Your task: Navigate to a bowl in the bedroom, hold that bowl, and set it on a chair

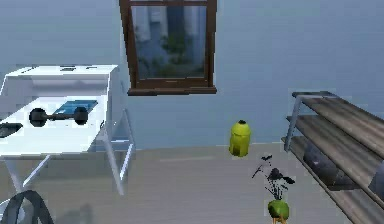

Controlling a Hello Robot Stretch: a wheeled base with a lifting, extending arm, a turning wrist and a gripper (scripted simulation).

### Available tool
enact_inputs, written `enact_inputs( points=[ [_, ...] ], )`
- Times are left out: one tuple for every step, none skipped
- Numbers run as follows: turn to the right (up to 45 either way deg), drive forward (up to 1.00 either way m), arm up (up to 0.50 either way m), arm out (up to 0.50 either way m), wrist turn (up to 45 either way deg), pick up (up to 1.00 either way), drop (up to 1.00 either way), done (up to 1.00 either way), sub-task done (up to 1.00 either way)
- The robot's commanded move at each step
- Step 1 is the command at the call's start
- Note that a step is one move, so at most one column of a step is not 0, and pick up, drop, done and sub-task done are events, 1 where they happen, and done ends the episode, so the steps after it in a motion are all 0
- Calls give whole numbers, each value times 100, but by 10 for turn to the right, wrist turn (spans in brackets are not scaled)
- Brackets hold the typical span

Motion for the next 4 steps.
enact_inputs(
  points=[
    [0, 65, 0, 0, 0, 0, 0, 0, 0],
    [-150, 0, 0, 0, 0, 0, 0, 0, 0],
    [180, 0, 0, 0, 0, 0, 0, 0, 0],
    [-180, 0, 0, 0, 0, 0, 0, 0, 0]
  ],
)
